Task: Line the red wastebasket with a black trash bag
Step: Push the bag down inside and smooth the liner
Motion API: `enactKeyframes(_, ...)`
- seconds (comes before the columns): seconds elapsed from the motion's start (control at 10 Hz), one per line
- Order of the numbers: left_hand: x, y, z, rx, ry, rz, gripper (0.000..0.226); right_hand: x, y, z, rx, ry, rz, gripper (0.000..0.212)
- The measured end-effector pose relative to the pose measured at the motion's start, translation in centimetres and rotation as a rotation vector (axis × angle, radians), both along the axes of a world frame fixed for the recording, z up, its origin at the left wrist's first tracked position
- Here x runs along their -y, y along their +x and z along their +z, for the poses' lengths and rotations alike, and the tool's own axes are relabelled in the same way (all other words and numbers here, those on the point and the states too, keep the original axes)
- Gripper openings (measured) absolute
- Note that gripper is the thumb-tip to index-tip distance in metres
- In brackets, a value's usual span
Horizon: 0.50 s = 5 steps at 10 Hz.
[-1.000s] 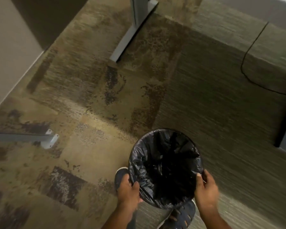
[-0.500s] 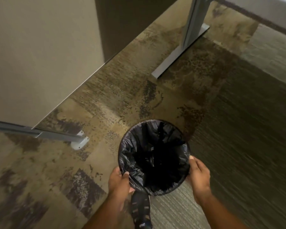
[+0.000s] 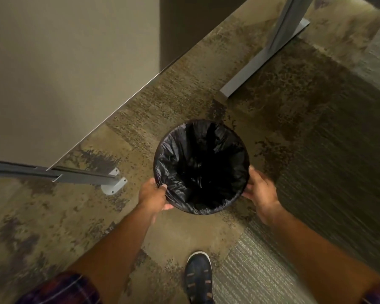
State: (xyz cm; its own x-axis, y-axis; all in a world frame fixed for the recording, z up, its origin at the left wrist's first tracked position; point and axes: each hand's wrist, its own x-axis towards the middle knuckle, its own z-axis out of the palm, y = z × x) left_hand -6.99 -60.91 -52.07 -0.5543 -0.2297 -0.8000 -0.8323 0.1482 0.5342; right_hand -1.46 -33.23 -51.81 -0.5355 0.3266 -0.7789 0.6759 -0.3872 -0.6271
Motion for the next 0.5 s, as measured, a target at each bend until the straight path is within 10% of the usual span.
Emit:
enactKeyframes(0.3,0.4,0.6,-0.8,0.027,-0.124,-0.073,0.034,0.6,0.3,0.2,0.053,0.113,0.236,0.057)
enactKeyframes(0.5,-0.5,2.8,1.9,-0.119,-0.706,-0.721,0.091,1.2,0.8,3.1,0.051,0.557,0.565,0.071)
